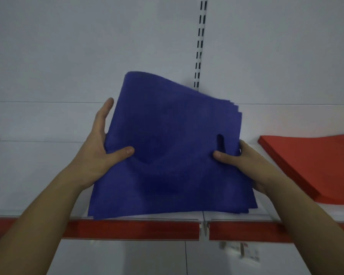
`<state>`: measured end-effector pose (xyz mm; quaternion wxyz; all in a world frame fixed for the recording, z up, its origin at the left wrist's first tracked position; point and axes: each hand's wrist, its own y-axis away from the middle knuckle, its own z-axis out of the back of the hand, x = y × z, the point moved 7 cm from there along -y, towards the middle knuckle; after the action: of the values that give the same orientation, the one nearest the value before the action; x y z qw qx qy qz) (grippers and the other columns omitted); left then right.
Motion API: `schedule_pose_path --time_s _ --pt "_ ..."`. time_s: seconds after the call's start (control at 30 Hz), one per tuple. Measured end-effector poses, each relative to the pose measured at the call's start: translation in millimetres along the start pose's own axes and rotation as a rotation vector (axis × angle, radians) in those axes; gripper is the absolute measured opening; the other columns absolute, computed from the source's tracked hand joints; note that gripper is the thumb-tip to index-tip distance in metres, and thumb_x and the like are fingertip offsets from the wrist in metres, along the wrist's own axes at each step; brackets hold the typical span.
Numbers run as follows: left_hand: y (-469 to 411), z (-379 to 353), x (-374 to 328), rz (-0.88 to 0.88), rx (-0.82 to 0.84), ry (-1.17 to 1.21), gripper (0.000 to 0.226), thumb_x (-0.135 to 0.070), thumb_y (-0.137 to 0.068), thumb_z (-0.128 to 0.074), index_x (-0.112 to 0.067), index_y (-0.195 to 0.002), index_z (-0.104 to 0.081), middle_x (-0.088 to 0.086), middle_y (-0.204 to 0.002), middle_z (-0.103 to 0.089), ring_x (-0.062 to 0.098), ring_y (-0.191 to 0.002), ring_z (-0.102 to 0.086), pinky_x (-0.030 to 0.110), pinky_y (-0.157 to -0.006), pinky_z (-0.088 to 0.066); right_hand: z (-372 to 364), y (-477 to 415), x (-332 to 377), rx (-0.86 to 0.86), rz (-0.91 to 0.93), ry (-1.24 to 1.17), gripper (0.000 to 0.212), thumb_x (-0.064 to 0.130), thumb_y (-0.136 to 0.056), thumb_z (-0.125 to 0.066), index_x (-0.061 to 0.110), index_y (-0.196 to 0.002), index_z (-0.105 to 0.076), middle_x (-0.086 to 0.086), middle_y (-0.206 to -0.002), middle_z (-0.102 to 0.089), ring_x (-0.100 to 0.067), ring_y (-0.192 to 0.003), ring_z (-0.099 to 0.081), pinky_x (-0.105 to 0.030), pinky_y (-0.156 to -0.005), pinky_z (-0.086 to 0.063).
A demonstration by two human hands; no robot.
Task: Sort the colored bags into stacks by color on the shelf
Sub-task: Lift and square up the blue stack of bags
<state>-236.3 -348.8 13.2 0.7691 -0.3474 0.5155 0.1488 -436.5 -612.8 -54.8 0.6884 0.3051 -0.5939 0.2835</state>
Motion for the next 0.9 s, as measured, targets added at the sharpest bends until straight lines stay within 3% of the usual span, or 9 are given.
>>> schedule_pose_path --time_s 0.13,0.3,0.37,0.43,0.5,0.57,0.63,0.77,0.9 --pt "5.4 12.9 -22.8 -0.167 -0.108 -0.088 0.099 -0.004 -0.080 -0.073 -0.039 -0.154 -0.017 -0.029 -0.141 -0.047 0.002 -0.117 -0.060 0.014 -0.082 -0.054 3.1 1.2 35.9 -0.129 0.225 -0.190 0.062 0.027 -0.063 -0.089 0.015 -0.119 -0.066 -0.002 -0.113 -0.075 -0.024 -0.098 -0.073 -0.045 -0.085 -0.059" --pt "13.8 33.8 -26.1 -0.258 -0.349 -0.153 0.101 -0.008 -0.073 -0.082 -0.032 -0.153 -0.025 -0.024 -0.143 -0.045 -0.002 -0.122 -0.054 0.011 -0.086 -0.051 1.9 11.9 73.1 -0.178 0.480 -0.057 0.065 0.036 -0.068 -0.089 0.023 -0.126 -0.061 0.007 -0.120 -0.071 -0.020 -0.106 -0.070 -0.046 -0.085 -0.059" --pt "16.2 38.1 -5.5 -0.154 -0.310 -0.094 0.102 -0.019 -0.066 -0.092 -0.035 -0.148 -0.034 -0.018 -0.137 -0.054 0.001 -0.117 -0.058 0.014 -0.082 -0.054 2.0 12.6 68.0 -0.160 0.478 0.001 0.075 0.048 -0.062 -0.091 0.027 -0.127 -0.060 0.007 -0.122 -0.070 -0.020 -0.108 -0.069 -0.048 -0.087 -0.058" --pt "17.6 37.8 20.1 0.018 -0.170 0.179 0.096 -0.032 -0.056 -0.096 -0.031 -0.139 -0.048 -0.008 -0.131 -0.064 0.013 -0.115 -0.064 0.024 -0.082 -0.057 0.1 12.3 55.0 -0.126 0.433 -0.028 0.084 0.053 -0.051 -0.093 0.028 -0.125 -0.061 0.005 -0.121 -0.070 -0.022 -0.108 -0.070 -0.049 -0.088 -0.057" --pt "18.5 35.9 34.7 0.086 -0.093 0.263 0.079 -0.032 -0.058 -0.095 -0.023 -0.128 -0.060 -0.002 -0.123 -0.070 0.021 -0.113 -0.067 0.027 -0.083 -0.057 -5.8 11.3 42.8 -0.102 0.397 -0.078 0.084 0.050 -0.050 -0.095 0.026 -0.124 -0.063 0.003 -0.120 -0.071 -0.024 -0.106 -0.070 -0.051 -0.088 -0.058" --pt "17.8 34.3 32.2 0.037 -0.166 0.149 0.049 -0.020 -0.075 -0.084 -0.022 -0.119 -0.064 -0.006 -0.114 -0.073 0.018 -0.106 -0.069 0.022 -0.078 -0.057 -15.8 11.4 40.0 -0.106 0.400 -0.058 0.072 0.042 -0.060 -0.093 0.024 -0.123 -0.064 0.005 -0.116 -0.073 -0.022 -0.103 -0.071 -0.050 -0.086 -0.059" --pt "17.3 28.7 22.4 -0.027 -0.255 0.085 0.038 -0.014 -0.083 -0.074 -0.027 -0.117 -0.062 -0.015 -0.109 -0.073 0.009 -0.099 -0.070 0.017 -0.074 -0.055 -24.8 12.7 45.4 -0.129 0.420 -0.022 0.059 0.034 -0.066 -0.089 0.024 -0.120 -0.065 0.008 -0.112 -0.074 -0.017 -0.098 -0.072 -0.046 -0.085 -0.060" --pt "19.2 27.1 14.7 -0.101 -0.334 0.039 0.044 -0.022 -0.082 -0.076 -0.035 -0.120 -0.057 -0.022 -0.110 -0.069 0.002 -0.100 -0.067 0.015 -0.076 -0.054 -25.0 12.0 54.3 -0.116 0.440 -0.007 0.061 0.035 -0.064 -0.087 0.022 -0.119 -0.066 0.007 -0.112 -0.074 -0.018 -0.099 -0.072 -0.047 -0.085 -0.060" --pt "24.6 30.0 17.1 -0.127 -0.346 0.127 0.047 -0.030 -0.083 -0.073 -0.034 -0.126 -0.054 -0.018 -0.117 -0.068 0.004 -0.104 -0.066 0.016 -0.077 -0.055 -14.7 11.1 43.8 -0.113 0.425 -0.030 0.068 0.037 -0.062 -0.091 0.024 -0.122 -0.063 0.007 -0.114 -0.073 -0.020 -0.101 -0.071 -0.046 -0.084 -0.060"
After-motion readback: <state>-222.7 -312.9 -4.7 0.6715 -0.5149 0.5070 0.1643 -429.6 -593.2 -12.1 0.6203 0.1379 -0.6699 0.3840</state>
